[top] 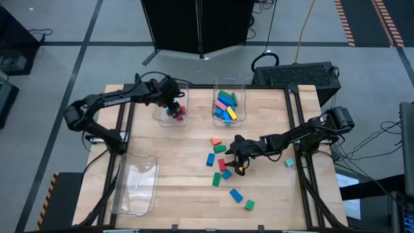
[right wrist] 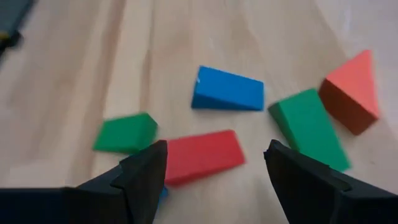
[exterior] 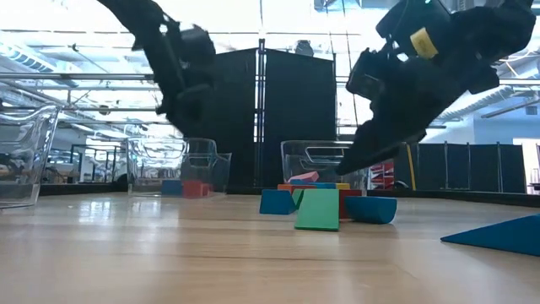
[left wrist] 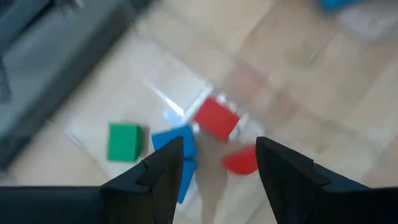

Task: Sort blocks by size
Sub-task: Put the blue half cylinder block into the top left transparent bin

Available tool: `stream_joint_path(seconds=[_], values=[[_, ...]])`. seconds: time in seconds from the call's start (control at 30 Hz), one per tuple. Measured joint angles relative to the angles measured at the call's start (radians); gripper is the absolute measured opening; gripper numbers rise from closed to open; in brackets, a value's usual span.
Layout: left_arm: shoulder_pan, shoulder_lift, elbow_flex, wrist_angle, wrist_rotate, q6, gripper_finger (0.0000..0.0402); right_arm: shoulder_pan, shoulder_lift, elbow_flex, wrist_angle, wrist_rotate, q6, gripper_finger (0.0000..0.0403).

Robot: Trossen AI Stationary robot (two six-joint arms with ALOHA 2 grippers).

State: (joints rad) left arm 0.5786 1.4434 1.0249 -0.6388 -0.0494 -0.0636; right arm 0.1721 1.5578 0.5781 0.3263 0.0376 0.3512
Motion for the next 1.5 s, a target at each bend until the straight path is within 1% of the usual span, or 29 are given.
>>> stream_joint_path(seconds=[0.13, 0.27, 0.37, 0.47, 0.57, 0.63, 0.77, 0.87, 0.97, 1.07, 1.27, 1.43, 1.5], values=[[-0.056, -0.078, 0.029, 0.006, -0.069, 0.022, 0.0202, 0.000, 0.026, 0.000, -0.042, 0.049, -0.100, 0.0263], [-0.150, -0.141, 0.032, 0.037, -0.087, 0.041, 0.0202, 0.011, 0.071, 0.000, -0.040, 0.041, -0.140, 0.0263], [-0.245, -0.159, 0.032, 0.046, -0.111, 0.044, 0.0202, 0.033, 0.084, 0.000, -0.021, 0.030, -0.163, 0.0263], [-0.348, -0.160, 0.032, 0.074, -0.156, 0.046, 0.0202, 0.049, 0.084, 0.000, 0.027, -0.049, -0.185, 0.0263], [-0.448, -0.148, 0.032, 0.135, -0.166, 0.046, 0.0202, 0.070, 0.084, 0.000, 0.043, -0.142, -0.198, 0.0263], [-0.514, -0.132, 0.031, 0.176, -0.166, 0.044, 0.0202, 0.086, 0.084, 0.000, 0.038, -0.174, -0.198, 0.0263], [-0.634, -0.099, 0.031, 0.277, -0.191, 0.042, 0.0202, 0.120, 0.084, 0.000, 0.032, -0.175, -0.202, 0.0263], [-0.714, -0.055, 0.030, 0.322, -0.245, 0.012, 0.0202, 0.141, 0.083, 0.000, 0.052, -0.175, -0.203, 0.0263], [-0.778, 0.007, 0.030, 0.356, -0.324, -0.019, 0.0202, 0.157, 0.083, 0.000, 0.094, -0.157, -0.183, 0.0263], [-0.820, 0.089, 0.030, 0.374, -0.377, -0.064, 0.0202, 0.176, 0.095, 0.000, 0.137, -0.109, -0.157, 0.0263], [-0.880, 0.222, 0.030, 0.492, -0.381, -0.116, 0.0202, 0.222, 0.127, 0.005, 0.140, -0.012, -0.120, 0.0263], [-0.924, 0.288, 0.030, 0.624, -0.379, -0.133, 0.0202, 0.248, 0.127, 0.006, 0.137, 0.066, -0.098, 0.0263], [-0.939, 0.309, 0.030, 0.645, -0.379, -0.139, 0.0202, 0.250, 0.127, 0.006, 0.134, 0.069, -0.083, 0.0263]])
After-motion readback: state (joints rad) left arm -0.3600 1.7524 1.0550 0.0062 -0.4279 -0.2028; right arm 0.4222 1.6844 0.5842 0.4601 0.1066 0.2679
